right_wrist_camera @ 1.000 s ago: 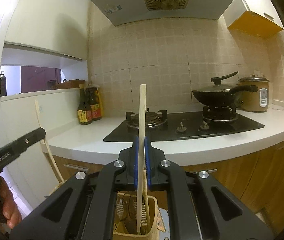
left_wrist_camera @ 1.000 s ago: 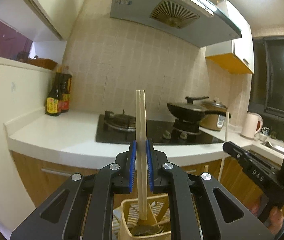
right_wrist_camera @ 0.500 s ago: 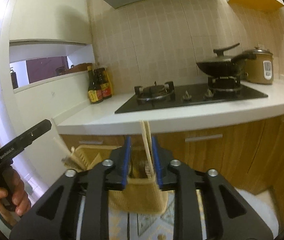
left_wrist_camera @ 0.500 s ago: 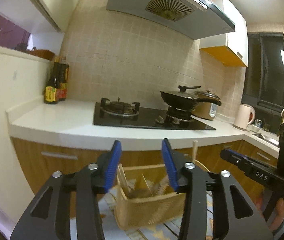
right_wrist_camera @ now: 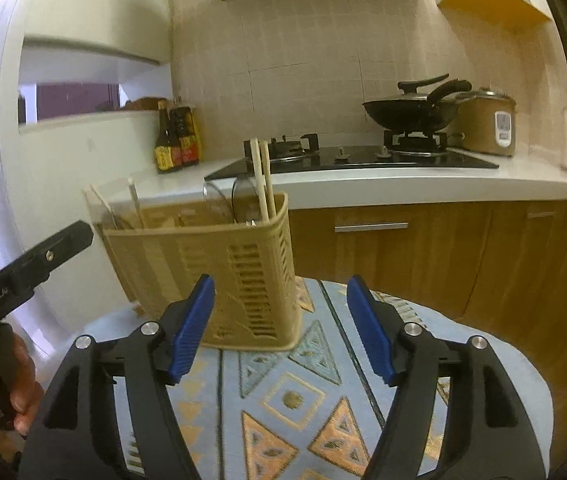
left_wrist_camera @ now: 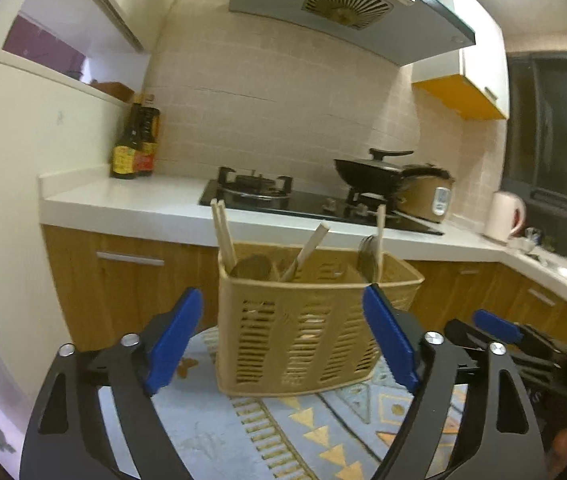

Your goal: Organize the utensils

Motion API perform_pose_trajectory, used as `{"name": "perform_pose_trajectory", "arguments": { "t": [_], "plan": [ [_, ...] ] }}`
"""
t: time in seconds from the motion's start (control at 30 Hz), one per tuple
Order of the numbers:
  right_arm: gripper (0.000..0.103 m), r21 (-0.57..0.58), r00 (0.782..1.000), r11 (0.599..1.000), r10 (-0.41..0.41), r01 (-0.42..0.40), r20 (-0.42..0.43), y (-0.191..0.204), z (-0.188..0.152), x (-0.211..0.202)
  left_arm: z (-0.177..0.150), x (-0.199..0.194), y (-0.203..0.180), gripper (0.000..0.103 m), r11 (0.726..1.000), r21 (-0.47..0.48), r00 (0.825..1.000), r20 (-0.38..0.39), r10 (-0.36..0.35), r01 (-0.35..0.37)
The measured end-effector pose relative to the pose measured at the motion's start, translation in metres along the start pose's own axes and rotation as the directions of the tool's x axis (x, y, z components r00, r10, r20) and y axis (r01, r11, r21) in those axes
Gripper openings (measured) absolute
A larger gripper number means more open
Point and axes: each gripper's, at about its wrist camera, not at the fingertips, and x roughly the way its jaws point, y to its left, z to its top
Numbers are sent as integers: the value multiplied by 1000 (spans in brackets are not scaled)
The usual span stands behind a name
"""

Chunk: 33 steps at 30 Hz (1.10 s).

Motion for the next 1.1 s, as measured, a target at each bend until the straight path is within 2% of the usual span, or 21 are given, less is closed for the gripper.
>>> {"name": "perform_pose_trajectory", "arguments": {
  "t": [0.17, 0.47, 0.67, 1.1],
  "plan": [
    [70, -2, 1000, 1000, -24, 24, 14, 1, -13, 5, -20, 5, -8, 85, 993, 55, 995, 19, 99, -100],
    [71, 48, 999, 998, -30, 31, -21, -15, -22, 15, -33, 7, -14, 91, 986, 110, 992, 8, 122, -122],
    [76, 24, 999, 999, -37, 37, -15, -12, -23, 14, -38, 12, -20, 91, 980, 155, 991, -24, 129, -124],
    [85, 10, 998, 998, -56, 56, -13, -8, -23, 16, -38, 15, -17, 94, 976, 156, 986, -32, 161, -154]
  ]
}}
